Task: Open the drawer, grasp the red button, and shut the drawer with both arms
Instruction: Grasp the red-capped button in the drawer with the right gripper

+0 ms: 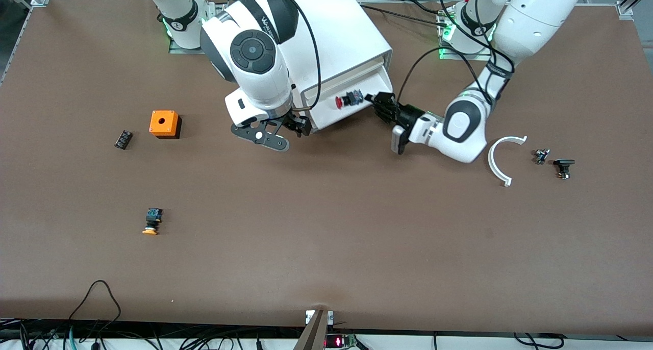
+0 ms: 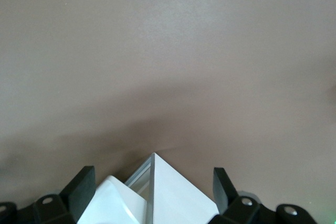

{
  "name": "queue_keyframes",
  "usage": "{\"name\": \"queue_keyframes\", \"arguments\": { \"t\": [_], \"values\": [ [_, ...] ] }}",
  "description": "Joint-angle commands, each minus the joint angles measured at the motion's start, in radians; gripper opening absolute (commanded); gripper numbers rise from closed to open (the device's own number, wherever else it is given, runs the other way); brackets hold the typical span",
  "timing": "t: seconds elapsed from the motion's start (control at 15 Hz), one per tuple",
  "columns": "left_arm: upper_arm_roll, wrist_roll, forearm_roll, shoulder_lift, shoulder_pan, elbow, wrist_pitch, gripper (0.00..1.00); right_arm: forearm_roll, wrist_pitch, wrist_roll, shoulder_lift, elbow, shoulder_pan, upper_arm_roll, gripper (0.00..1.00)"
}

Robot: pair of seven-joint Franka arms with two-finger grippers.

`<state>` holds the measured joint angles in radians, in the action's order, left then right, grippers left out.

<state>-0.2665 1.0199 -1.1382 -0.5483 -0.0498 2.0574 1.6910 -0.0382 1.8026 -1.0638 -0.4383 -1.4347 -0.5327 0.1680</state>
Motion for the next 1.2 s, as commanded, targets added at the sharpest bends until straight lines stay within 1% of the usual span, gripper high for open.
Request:
{"name": "queue_keyframes", "arguments": {
  "t": [0.0, 0.2, 0.47, 0.6, 0.67, 0.73, 0.8, 1.0, 1.13],
  "values": [
    [0.000, -0.070, 0.038, -0.039, 0.036, -0.114, 0.006, 0.00, -0.012, -0.006, -0.086, -0.029, 0.066, -0.004, -0.004, 0.99],
    [0.001, -0.092, 0.044, -0.077, 0.053, -0.172, 0.007, 0.00, -0.012, -0.005, -0.250, -0.083, 0.147, -0.013, -0.004, 0.99],
    [0.029, -0.092, 0.061, -0.091, 0.057, -0.203, 0.007, 0.00, -0.011, -0.005, -0.559, -0.169, 0.269, -0.059, -0.004, 0.99],
    [0.033, -0.104, 0.069, -0.096, 0.059, -0.215, 0.006, 0.00, -0.012, -0.002, -0.652, -0.192, 0.280, -0.096, -0.007, 0.99],
    [0.033, -0.107, 0.069, -0.094, 0.059, -0.215, 0.006, 0.28, -0.022, 0.004, -0.680, -0.195, 0.280, -0.110, -0.008, 0.99],
    [0.033, -0.112, 0.069, -0.093, 0.062, -0.215, 0.007, 0.95, -0.037, 0.007, -0.717, -0.197, 0.280, -0.125, -0.008, 0.99],
    [0.035, -0.115, 0.071, -0.087, 0.068, -0.215, 0.006, 1.00, -0.042, 0.020, -0.755, -0.203, 0.281, -0.137, -0.008, 0.99],
    [0.033, -0.205, 0.115, -0.042, 0.083, -0.229, -0.005, 1.00, -0.042, 0.055, -0.844, -0.232, 0.310, -0.174, -0.008, 0.99],
    [0.033, -0.318, 0.181, -0.001, 0.085, -0.269, -0.046, 1.00, -0.040, 0.073, -0.899, -0.281, 0.371, -0.203, -0.008, 0.99]
  ]
}}
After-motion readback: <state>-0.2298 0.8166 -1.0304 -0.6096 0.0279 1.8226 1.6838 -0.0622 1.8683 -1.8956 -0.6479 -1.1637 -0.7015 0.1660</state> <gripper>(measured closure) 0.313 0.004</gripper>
